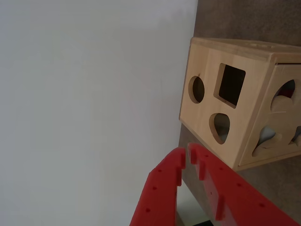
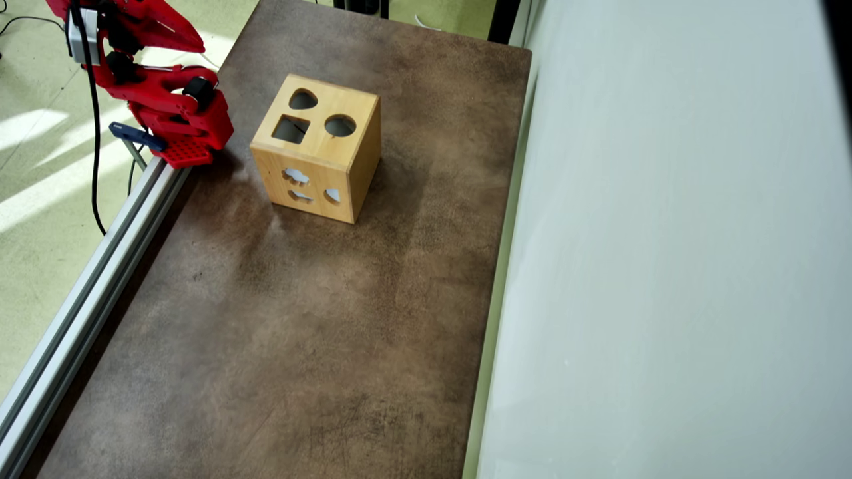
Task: Pick and place the red cube on the square hole
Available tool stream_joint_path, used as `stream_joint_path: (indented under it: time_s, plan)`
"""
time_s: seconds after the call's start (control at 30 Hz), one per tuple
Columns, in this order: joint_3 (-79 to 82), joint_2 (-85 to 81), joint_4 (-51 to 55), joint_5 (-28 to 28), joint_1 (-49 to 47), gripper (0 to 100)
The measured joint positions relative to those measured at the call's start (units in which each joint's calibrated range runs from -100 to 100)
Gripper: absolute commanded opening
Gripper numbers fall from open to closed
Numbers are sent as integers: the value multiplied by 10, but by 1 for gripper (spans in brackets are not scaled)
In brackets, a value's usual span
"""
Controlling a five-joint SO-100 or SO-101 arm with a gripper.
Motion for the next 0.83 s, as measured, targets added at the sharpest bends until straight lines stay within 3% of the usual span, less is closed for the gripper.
stream_joint_path:
  time_s: [0.83]
  plan:
    - [3,0,0,0,0,2]
